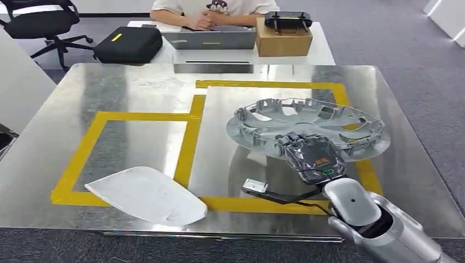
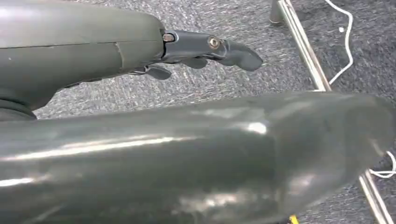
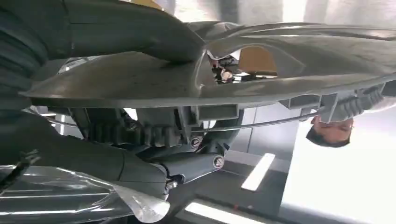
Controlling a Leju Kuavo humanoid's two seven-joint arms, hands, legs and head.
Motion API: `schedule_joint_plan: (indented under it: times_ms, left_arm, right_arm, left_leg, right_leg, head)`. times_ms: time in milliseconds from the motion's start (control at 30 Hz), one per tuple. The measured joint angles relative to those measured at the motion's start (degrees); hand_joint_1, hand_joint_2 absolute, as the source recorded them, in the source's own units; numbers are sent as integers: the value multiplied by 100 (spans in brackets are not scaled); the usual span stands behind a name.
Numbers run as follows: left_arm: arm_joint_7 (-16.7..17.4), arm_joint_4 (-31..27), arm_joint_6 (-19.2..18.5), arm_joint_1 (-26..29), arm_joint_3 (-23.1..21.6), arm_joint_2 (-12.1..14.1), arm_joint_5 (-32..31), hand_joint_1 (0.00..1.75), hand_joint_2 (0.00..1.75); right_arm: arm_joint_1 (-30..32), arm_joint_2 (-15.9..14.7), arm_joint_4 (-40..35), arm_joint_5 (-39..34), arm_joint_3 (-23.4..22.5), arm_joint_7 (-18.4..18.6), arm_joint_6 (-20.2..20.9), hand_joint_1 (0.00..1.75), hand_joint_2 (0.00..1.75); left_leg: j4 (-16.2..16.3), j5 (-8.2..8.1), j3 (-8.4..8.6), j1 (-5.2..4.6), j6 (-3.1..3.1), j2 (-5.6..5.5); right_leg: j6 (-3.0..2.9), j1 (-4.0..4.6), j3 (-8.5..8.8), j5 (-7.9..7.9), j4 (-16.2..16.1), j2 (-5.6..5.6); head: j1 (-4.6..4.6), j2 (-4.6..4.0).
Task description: Take the parts from the cabinet and place them on the table.
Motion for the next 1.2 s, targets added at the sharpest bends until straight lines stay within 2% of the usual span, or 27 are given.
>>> schedule_joint_plan:
  times_ms: [167,333,433,467,633,667,1200]
  left_arm:
    - [293,-35,-345,93,220,-55,-428,0,0]
    - [424,-46,-755,211,612,-190,-737,0,0]
    - [437,-46,-813,239,767,-238,-787,0,0]
    - [437,-46,-822,247,807,-256,-787,0,175]
    - [532,-48,-1251,329,1146,-396,-1194,0,175]
    - [540,-52,-1348,358,1226,-439,-1300,0,0]
    - [466,-109,-2263,625,2610,-1187,-2411,0,0]
  right_arm:
    - [23,0,57,-278,9,-140,50,175,175]
    - [22,15,96,-470,50,-195,68,175,175]
    - [22,20,103,-488,52,-197,70,175,175]
    - [22,20,103,-488,52,-197,70,0,0]
    - [3,48,114,-525,57,-225,72,0,0]
    - [2,52,127,-535,61,-232,70,0,0]
    - [4,98,142,-571,68,-264,-35,0,0]
  left_leg:
    - [0,0,0,0,0,0]
    - [0,0,-2,0,0,0]
    - [0,0,-2,0,0,0]
    - [0,0,-2,0,0,0]
    - [0,0,-1,0,0,0]
    - [0,0,-1,0,0,0]
    - [0,0,1,0,0,0]
  right_leg:
    - [0,0,-1,0,0,2]
    - [0,0,-1,0,0,1]
    - [0,0,0,0,0,0]
    - [0,0,0,0,0,0]
    - [0,0,0,0,0,1]
    - [0,0,0,0,0,1]
    - [0,0,2,0,0,1]
  head:
    - [0,0]
    - [0,0]
    - [0,0]
    - [0,0]
    - [0,0]
    - [2,-2]
    - [2,-2]
